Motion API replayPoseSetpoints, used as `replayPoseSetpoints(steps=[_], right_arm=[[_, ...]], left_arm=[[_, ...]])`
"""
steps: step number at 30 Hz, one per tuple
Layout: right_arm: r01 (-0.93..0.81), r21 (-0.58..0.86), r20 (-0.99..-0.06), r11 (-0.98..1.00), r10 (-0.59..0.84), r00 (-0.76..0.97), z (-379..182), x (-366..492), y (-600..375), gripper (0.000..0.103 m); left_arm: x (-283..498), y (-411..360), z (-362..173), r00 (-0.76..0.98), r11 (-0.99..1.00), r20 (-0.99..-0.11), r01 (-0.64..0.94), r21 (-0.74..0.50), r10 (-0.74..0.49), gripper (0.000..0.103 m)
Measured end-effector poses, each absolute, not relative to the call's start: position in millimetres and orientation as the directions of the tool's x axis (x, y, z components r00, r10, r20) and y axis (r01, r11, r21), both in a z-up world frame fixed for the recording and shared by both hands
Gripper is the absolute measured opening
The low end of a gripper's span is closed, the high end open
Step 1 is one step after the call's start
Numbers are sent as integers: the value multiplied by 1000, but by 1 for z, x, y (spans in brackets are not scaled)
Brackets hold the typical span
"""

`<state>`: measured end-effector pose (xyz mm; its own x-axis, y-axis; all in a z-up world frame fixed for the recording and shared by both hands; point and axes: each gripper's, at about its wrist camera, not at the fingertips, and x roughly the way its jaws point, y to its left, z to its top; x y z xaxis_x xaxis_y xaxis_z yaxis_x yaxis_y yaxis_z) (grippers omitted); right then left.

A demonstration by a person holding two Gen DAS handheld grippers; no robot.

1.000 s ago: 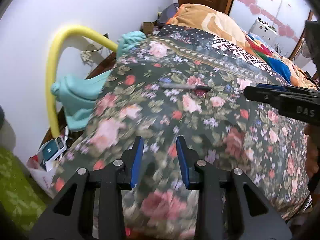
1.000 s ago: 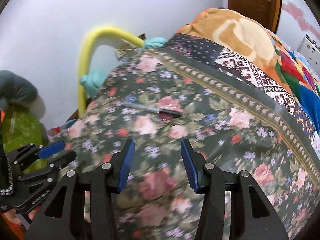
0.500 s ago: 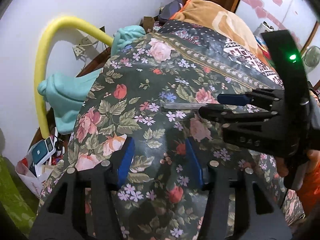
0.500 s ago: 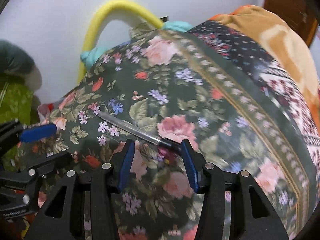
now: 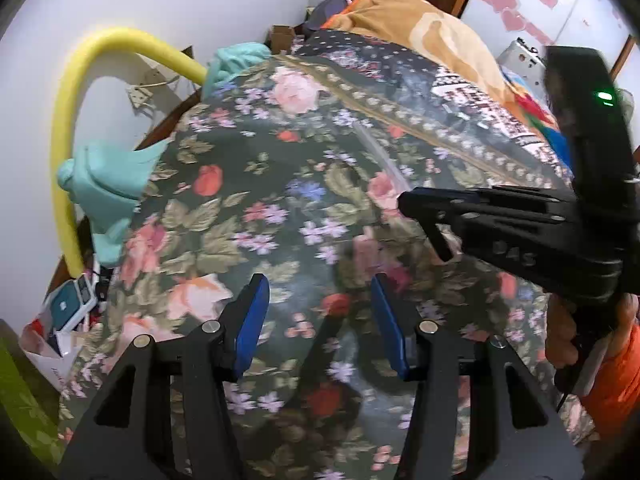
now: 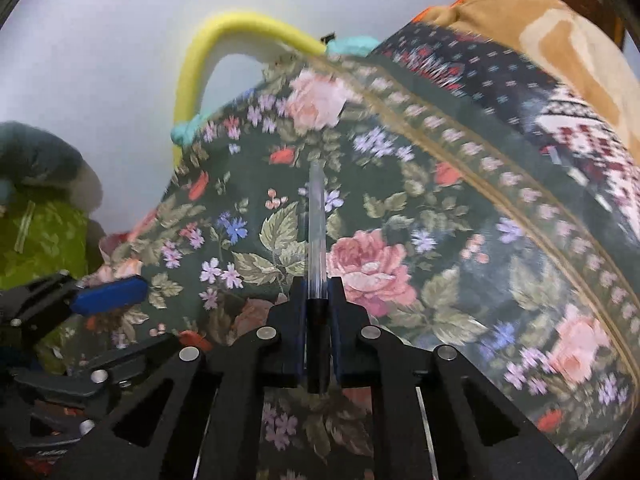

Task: Collect trash
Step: 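Grasp the small pink charm with the left gripper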

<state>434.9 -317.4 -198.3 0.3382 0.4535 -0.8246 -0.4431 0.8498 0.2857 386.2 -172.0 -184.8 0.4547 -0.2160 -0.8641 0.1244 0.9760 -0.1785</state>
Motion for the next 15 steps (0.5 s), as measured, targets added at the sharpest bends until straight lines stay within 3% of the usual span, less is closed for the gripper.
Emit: replayPoseSetpoints(steps=[7, 13, 15], right_arm=[[-329, 248, -818, 911, 379, 433, -181, 413, -367, 10], [-293, 277, -831, 915, 381, 404, -184, 410, -385, 10], [-290, 285, -832, 914, 386, 399, -186, 409, -382, 10]], left_arm=[[401, -205, -197, 387, 955, -876, 190, -230, -288, 52], [407, -228, -213, 361, 956, -895, 219, -194, -264, 52], [407, -235, -216, 344, 954, -904, 241, -178, -255, 44]])
